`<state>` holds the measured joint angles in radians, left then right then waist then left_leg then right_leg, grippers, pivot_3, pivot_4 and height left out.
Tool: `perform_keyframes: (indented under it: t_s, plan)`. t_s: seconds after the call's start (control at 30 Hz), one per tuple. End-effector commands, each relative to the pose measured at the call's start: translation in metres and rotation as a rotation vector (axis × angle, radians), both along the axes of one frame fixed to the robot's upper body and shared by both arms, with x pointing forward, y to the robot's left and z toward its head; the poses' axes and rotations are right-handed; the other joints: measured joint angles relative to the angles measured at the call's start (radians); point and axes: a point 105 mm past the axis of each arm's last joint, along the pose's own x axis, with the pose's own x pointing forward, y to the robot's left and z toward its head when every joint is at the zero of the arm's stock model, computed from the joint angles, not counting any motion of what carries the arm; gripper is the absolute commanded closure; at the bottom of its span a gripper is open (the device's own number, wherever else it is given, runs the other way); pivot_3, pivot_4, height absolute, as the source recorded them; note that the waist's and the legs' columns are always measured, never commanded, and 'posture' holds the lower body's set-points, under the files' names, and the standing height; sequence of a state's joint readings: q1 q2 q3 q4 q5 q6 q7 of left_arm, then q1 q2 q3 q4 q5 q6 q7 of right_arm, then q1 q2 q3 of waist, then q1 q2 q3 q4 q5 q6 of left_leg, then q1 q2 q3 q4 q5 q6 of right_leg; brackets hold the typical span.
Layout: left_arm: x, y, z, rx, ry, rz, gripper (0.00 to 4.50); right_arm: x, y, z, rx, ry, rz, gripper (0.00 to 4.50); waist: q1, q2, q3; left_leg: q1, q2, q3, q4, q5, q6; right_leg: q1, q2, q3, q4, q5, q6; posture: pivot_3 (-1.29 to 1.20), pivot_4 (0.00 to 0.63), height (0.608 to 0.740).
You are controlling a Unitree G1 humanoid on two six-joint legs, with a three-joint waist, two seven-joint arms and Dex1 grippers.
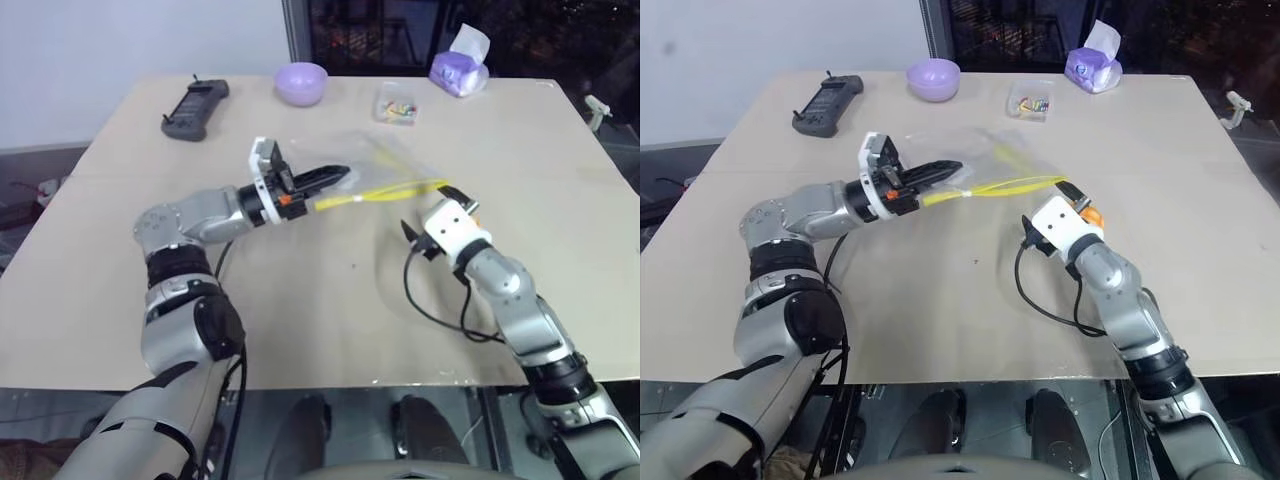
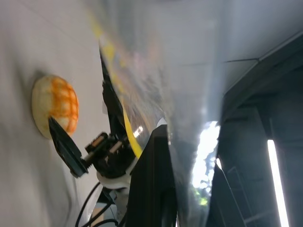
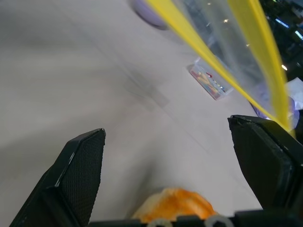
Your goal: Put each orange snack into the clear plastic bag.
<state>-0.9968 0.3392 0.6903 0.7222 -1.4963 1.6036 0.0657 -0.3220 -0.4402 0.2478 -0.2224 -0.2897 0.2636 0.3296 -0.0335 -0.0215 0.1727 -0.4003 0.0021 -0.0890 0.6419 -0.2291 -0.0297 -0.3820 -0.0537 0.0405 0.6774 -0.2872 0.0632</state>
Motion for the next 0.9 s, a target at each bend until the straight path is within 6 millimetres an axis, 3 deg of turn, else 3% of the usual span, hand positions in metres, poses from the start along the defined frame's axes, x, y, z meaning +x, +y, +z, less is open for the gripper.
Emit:
perform_keyframes:
  t_s: [0.03, 0.2, 0.57, 0.87, 0.9]
  plan:
    - [-0.002, 0.009, 0.015, -0.03, -0.059, 0.054, 4.41, -0.012, -0.009, 0.018, -0.021, -0.073, -0.008, 0.0, 0.0, 0.0, 0.0, 0.0, 0.0, 0.0, 0.0, 0.0, 0.0, 0.0, 0.0, 0.0, 0.0, 0.0, 0.0, 0.0, 0.15, 0.74]
    - [-0.005, 0.009, 0.013, -0.046, -0.051, 0.096, 4.41, -0.008, -0.012, 0.027, -0.034, -0.137, -0.044, 0.0, -0.006, 0.0, 0.0, 0.002, 0.001, 0.001, 0.0, 0.0, 0.0, 0.0, 0.0, 0.001, 0.002, 0.0, 0.0, 0.0, 0.15, 0.74]
    - [-0.009, 0.006, 0.014, -0.059, -0.055, 0.146, 4.41, 0.014, 0.033, 0.03, -0.039, -0.176, 0.092, 0.0, 0.0, -0.001, 0.0, 0.001, 0.0, 0.001, 0.001, 0.001, -0.001, 0.0, 0.0, 0.001, 0.001, 0.0, 0.0, 0.0, 0.15, 0.74]
    - [-0.013, 0.005, 0.014, -0.064, -0.076, 0.142, 4.41, 0.025, 0.04, 0.031, -0.022, -0.185, 0.106, 0.0, -0.002, -0.001, 0.0, 0.001, 0.0, 0.001, 0.001, 0.001, -0.001, 0.001, 0.001, 0.001, 0.001, 0.0, 0.0, 0.0, 0.15, 0.74]
    - [-0.014, 0.005, 0.014, -0.063, -0.077, 0.141, 4.48, 0.027, 0.04, 0.034, -0.012, -0.192, 0.105, 0.25, -0.002, -0.001, 0.0, 0.001, 0.0, 0.001, 0.001, 0.001, -0.001, 0.001, 0.001, 0.001, 0.001, 0.0, 0.0, 0.0, 0.15, 0.74]
